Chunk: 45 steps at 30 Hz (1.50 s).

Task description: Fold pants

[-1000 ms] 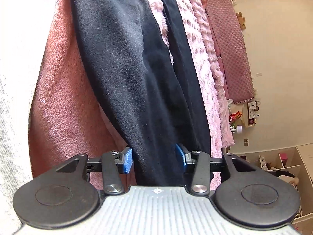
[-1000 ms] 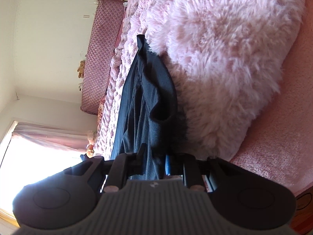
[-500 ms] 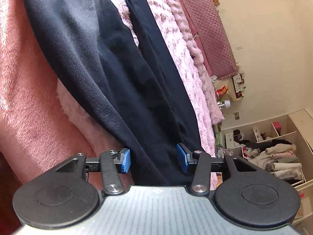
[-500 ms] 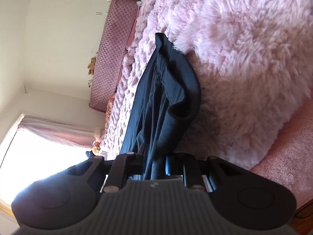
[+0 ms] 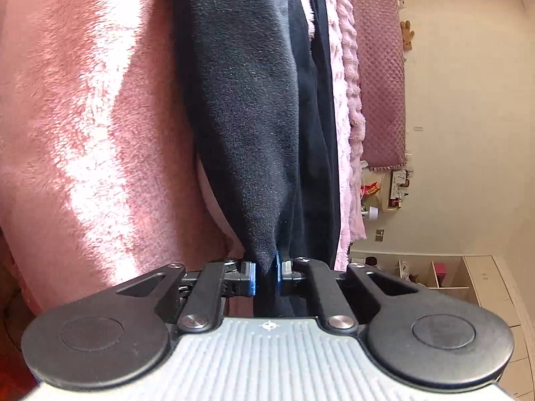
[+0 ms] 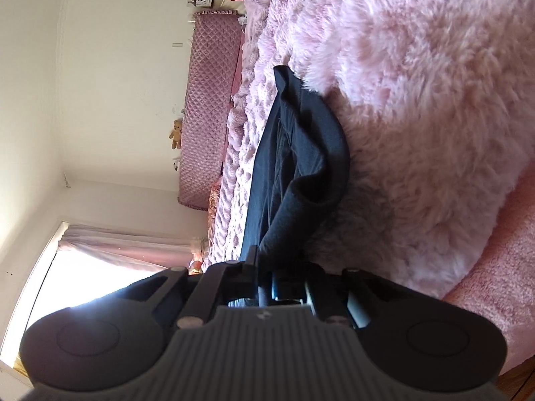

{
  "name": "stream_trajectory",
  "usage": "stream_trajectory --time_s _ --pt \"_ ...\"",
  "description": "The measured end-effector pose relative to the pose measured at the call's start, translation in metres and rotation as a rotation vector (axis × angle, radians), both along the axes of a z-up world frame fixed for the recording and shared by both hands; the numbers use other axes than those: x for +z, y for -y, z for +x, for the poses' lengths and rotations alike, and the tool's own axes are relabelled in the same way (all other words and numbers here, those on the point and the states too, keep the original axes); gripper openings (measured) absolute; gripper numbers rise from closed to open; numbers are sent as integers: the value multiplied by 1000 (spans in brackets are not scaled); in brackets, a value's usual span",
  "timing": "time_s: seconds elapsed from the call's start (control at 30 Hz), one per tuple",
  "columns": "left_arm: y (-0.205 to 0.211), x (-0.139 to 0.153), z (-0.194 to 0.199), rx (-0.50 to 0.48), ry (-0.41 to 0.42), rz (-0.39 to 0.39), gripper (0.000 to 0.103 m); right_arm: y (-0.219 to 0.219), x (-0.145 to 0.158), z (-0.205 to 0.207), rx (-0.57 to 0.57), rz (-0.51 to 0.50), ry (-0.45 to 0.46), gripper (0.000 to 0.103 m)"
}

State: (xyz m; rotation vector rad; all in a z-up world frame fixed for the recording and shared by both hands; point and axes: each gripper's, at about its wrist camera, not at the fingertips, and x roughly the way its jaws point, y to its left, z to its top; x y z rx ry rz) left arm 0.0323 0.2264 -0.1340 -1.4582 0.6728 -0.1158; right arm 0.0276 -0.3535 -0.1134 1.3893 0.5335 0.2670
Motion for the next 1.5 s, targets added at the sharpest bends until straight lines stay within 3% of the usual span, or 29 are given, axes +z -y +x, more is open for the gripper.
stream_trajectory --time_s 0.1,0.2,0.4,0.5,0.7,0.9,1.3,1.5 --pt "4 17 5 -33 66 13 6 -1 3 -3 -16 12 11 0" --pt "7 39 10 -52 98 80 6 -4 15 -2 -11 -12 46 0" --pt "21 86 33 -107 149 333 6 -8 35 8 8 -69 114 0" --pt "25 101 54 -123 175 412 6 -11 43 22 27 -85 140 0" --pt "27 111 81 -137 216 427 6 -6 58 57 42 -142 196 0" --pt "40 122 137 -195 239 531 6 -3 57 110 25 -157 206 0" --pt "48 108 244 -258 247 496 6 7 38 210 -23 -150 153 0" --pt "48 89 287 -306 166 469 6 10 25 257 -15 -173 71 0"
